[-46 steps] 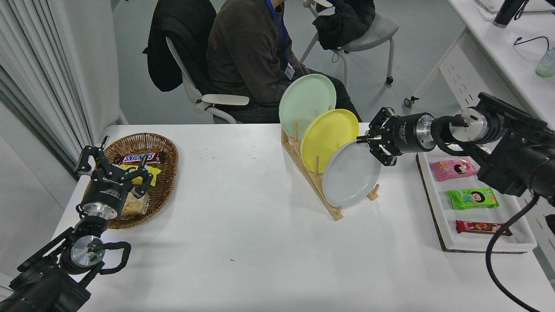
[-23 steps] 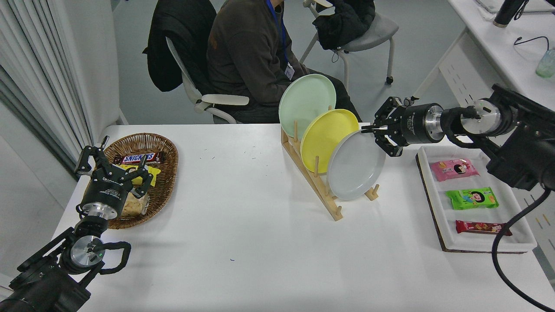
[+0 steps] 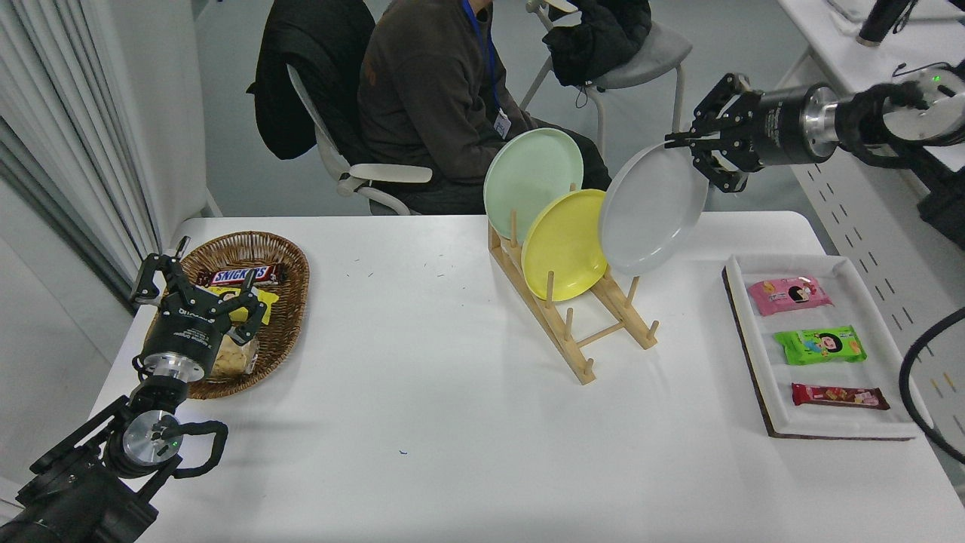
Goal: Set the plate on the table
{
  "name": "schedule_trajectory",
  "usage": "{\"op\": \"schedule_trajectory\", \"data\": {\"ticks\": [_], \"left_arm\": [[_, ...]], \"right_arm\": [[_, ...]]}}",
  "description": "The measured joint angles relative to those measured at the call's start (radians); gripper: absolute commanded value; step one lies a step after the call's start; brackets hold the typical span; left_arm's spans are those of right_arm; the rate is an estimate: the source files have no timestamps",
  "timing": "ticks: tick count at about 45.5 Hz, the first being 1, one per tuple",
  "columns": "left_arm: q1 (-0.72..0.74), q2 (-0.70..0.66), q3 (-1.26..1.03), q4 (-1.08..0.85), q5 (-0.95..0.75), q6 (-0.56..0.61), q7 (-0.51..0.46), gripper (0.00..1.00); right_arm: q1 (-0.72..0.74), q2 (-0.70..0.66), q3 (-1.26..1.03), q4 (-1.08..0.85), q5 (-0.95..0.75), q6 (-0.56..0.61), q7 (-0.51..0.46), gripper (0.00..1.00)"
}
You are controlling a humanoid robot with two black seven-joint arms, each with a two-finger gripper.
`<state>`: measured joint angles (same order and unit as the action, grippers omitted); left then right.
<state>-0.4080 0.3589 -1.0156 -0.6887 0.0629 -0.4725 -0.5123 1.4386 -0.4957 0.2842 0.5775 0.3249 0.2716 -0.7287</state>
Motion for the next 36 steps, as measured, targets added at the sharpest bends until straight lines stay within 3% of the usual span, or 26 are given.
{"op": "schedule_trajectory", "data": {"ticks": [14, 36], "left_arm": [[0.000, 0.000, 0.000, 0.000, 0.000, 0.000, 0.000, 0.98], [0.000, 0.000, 0.000, 0.000, 0.000, 0.000, 0.000, 0.98]], "right_arm": [[0.081, -0.001, -0.014, -0.007, 0.032, -0.074, -0.042, 0.00], [0.120, 0.044, -0.028, 0.018, 0.125, -0.286, -0.055, 0.00]]}}
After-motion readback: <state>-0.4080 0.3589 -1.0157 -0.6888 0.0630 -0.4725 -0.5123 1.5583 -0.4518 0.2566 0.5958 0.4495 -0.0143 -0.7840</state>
